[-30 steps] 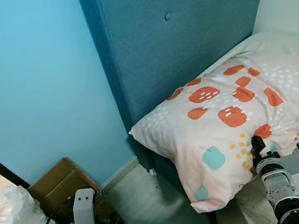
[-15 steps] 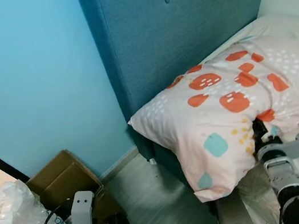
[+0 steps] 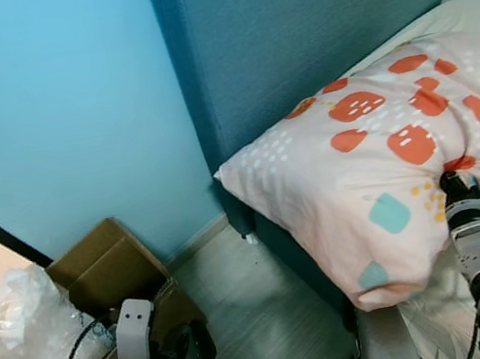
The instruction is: Clean up the room
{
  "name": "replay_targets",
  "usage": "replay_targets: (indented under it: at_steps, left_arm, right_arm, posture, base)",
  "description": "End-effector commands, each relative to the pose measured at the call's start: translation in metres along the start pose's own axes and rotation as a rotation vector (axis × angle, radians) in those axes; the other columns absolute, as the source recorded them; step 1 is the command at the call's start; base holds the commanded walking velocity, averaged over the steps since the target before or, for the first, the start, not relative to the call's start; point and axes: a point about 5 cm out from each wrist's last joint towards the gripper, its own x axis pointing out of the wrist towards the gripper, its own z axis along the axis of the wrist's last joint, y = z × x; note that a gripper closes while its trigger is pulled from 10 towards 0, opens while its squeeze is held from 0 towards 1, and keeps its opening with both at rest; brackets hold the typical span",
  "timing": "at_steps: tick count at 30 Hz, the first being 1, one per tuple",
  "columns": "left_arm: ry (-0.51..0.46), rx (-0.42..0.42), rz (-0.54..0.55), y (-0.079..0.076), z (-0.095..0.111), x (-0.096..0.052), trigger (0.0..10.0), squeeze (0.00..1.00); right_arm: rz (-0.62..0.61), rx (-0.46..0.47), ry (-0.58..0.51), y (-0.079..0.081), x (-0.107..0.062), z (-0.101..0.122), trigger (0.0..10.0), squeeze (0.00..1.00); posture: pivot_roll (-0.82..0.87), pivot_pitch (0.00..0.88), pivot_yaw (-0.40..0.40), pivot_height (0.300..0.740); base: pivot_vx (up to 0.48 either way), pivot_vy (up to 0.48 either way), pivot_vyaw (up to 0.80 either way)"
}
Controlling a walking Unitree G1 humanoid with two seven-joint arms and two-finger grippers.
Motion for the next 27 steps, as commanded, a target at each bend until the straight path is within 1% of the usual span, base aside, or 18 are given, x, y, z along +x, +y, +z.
replay_targets:
  at_steps: [1, 3, 4, 5, 6, 8, 9, 12, 14, 16, 17, 20, 22, 23, 25, 26, 27]
  left_arm:
    - [0.057, -0.012, -0.012, 0.000, -0.020, -0.012, 10.0, 0.00]
    - [0.057, -0.012, -0.012, 0.000, -0.020, -0.012, 10.0, 0.00]
    - [0.055, -0.009, -0.020, -0.001, -0.022, -0.013, 10.0, 0.00]
    - [0.053, -0.002, -0.033, -0.004, -0.024, -0.015, 10.0, 0.00]
    - [0.050, 0.007, -0.047, -0.006, -0.025, -0.016, 10.0, 0.00]
    - [0.045, 0.017, -0.062, -0.009, -0.026, -0.018, 10.0, 0.00]
    - [0.043, 0.019, -0.065, -0.010, -0.026, -0.019, 10.0, 0.00]
    - [0.041, 0.020, -0.066, -0.010, -0.026, -0.019, 10.0, 0.00]
    - [0.037, 0.026, -0.073, -0.011, -0.026, -0.021, 10.0, 0.00]
    - [0.037, 0.026, -0.073, -0.011, -0.026, -0.021, 10.0, 0.00]
    - [0.032, 0.032, -0.080, -0.011, -0.024, -0.022, 10.0, 0.00]
    - [0.032, 0.035, -0.084, -0.011, -0.024, -0.023, 10.0, 0.00]
    - [0.032, 0.039, -0.088, -0.012, -0.024, -0.023, 10.0, 0.00]
    - [0.030, 0.039, -0.090, -0.013, -0.023, -0.023, 10.0, 0.00]
    - [0.030, 0.039, -0.091, -0.014, -0.023, -0.023, 10.0, 0.00]
    - [0.026, 0.039, -0.095, -0.016, -0.022, -0.022, 10.0, 0.00]
    - [0.026, 0.039, -0.095, -0.016, -0.022, -0.022, 10.0, 0.00]
  right_arm:
    - [-0.016, -0.027, -0.093, 0.003, 0.007, 0.028, 0.0, 0.00]
    - [-0.016, -0.027, -0.093, 0.003, 0.007, 0.028, 0.0, 0.00]
    - [-0.021, -0.035, -0.126, 0.005, 0.009, 0.039, 0.0, 0.00]
    - [-0.035, -0.028, -0.183, 0.005, 0.011, 0.056, 0.0, 0.00]
    - [-0.055, -0.015, -0.244, 0.004, 0.011, 0.074, 0.0, 0.00]
    - [-0.089, 0.012, -0.325, 0.000, 0.010, 0.096, 0.0, 0.00]
    - [-0.102, 0.021, -0.347, -0.002, 0.009, 0.102, 0.0, 0.00]
    - [-0.111, 0.028, -0.361, -0.004, 0.008, 0.106, 0.0, 0.00]
    - [-0.135, 0.051, -0.397, -0.010, 0.005, 0.115, 0.0, 0.00]
    - [-0.135, 0.051, -0.397, -0.010, 0.005, 0.115, 0.0, 0.00]
    - [-0.164, 0.080, -0.433, -0.017, 0.001, 0.124, 0.0, 0.00]
    - [-0.157, 0.067, -0.414, -0.016, 0.002, 0.119, 0.0, 0.00]
    - [-0.141, 0.044, -0.376, -0.012, 0.004, 0.108, 0.0, 0.00]
    - [-0.150, 0.050, -0.364, -0.013, 0.004, 0.102, 0.0, 0.00]
    - [-0.161, 0.059, -0.360, -0.015, 0.004, 0.099, 0.0, 0.00]
    - [-0.184, 0.019, -0.309, -0.015, 0.004, 0.087, 2.7, 0.00]
    - [-0.184, 0.019, -0.309, -0.015, 0.004, 0.087, 2.7, 0.00]
  posture:
    - [0.21, 0.335, 0.084, 0.476]
    - [0.21, 0.335, 0.084, 0.476]
    - [0.21, 0.335, 0.084, 0.476]
    - [0.23, 0.347, 0.092, 0.476]
    - [0.24, 0.349, 0.092, 0.476]
    - [0.25, 0.352, 0.092, 0.476]
    - [0.25, 0.352, 0.092, 0.476]
    - [0.25, 0.355, 0.094, 0.476]
    - [0.26, 0.356, 0.096, 0.476]
    - [0.26, 0.356, 0.096, 0.476]
    - [0.26, 0.361, 0.098, 0.476]
    - [0.26, 0.361, 0.098, 0.476]
    - [0.26, 0.361, 0.098, 0.476]
    - [0.26, 0.361, 0.098, 0.476]
    - [0.26, 0.362, 0.099, 0.476]
    - [0.26, 0.356, 0.097, 0.476]
    - [0.26, 0.356, 0.097, 0.476]
  base:
    - [0.000, 0.000, 0.00]
    - [0.000, 0.000, 0.00]
    - [0.000, 0.000, 0.00]
    - [0.000, 0.000, 0.00]
    - [0.000, 0.000, 0.00]
    - [0.000, 0.000, 0.00]
    - [0.000, 0.000, 0.00]
    - [0.000, 0.000, 0.00]
    - [0.000, 0.000, 0.00]
    - [0.000, 0.000, 0.00]
    - [0.000, 0.000, 0.00]
    - [0.000, 0.000, 0.00]
    - [0.000, 0.000, 0.00]
    - [0.000, 0.000, 0.00]
    - [0.000, 0.000, 0.00]
    - [0.000, 0.000, 0.00]
    - [0.000, 0.000, 0.00]
